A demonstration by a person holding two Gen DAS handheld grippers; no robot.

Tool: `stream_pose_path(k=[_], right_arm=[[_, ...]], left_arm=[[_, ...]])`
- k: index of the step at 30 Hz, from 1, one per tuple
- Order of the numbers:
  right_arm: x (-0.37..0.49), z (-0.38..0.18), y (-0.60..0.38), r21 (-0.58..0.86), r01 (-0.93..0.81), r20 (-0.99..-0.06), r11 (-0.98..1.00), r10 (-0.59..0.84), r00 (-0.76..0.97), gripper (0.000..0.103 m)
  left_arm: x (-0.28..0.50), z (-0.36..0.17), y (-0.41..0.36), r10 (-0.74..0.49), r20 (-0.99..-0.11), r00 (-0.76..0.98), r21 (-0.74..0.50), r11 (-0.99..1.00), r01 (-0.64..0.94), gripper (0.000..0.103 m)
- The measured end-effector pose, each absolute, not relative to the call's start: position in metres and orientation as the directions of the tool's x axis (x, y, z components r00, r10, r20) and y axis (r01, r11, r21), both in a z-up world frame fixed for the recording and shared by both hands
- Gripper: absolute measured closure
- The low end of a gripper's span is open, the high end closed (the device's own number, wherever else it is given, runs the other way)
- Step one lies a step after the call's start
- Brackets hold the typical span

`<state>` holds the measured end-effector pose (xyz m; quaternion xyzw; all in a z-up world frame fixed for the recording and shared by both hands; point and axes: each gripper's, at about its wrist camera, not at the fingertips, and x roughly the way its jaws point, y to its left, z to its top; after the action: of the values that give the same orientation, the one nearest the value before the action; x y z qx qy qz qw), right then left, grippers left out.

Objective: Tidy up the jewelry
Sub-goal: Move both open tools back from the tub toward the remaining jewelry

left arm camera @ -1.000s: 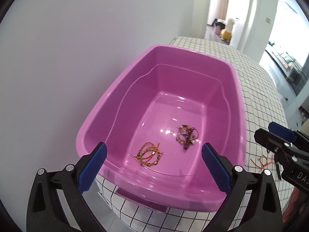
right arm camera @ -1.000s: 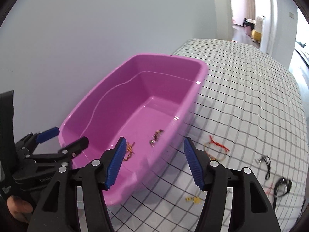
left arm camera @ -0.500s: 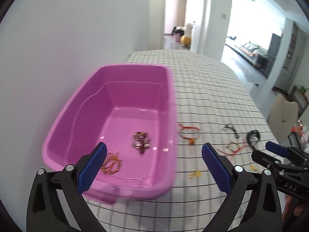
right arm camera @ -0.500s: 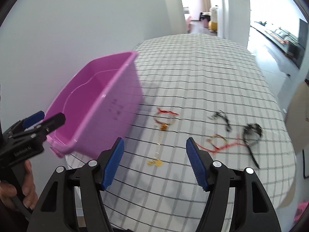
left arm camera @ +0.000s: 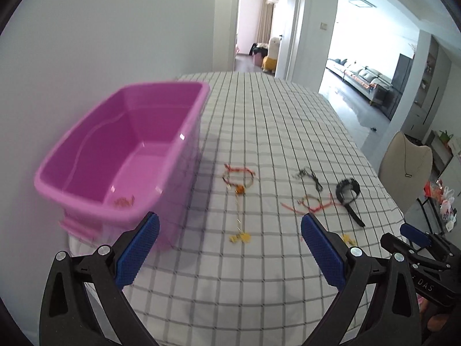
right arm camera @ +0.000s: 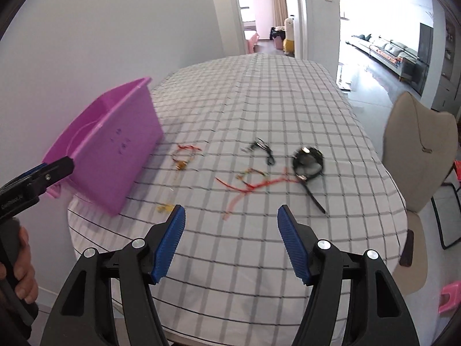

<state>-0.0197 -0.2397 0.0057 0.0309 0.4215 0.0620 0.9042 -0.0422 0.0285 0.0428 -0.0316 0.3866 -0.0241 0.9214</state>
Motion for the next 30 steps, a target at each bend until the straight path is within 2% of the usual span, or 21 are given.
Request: stream_pose_path(k=[8,19,30], right_arm=[[-0.034,-0.044,-0.273,0.1,-0.05,-0.757,0.994,0.109,0.644,0.039],[-0.013,-0.104,-0.28,0.103,0.003,-0.692,0.995,0.07,0.718,0.039],[0.007,-0.13,-0.282,0.066,0.076,-0.724,0.995,-0.004,0.69,0.039]], left_arm=[[-0.06,-0.013,0.007,-0.025,-0.736,0.676,-0.049,0.999,-0.017,0.006],[-0.023,-0.099,0.012,0.027,-0.729,0.683,0.0,0.999,-0.039,0.006],[0.013,-0.13,0.001,-0.01,-0.745,0.667,-0.013,1.0,0.001,0.006]])
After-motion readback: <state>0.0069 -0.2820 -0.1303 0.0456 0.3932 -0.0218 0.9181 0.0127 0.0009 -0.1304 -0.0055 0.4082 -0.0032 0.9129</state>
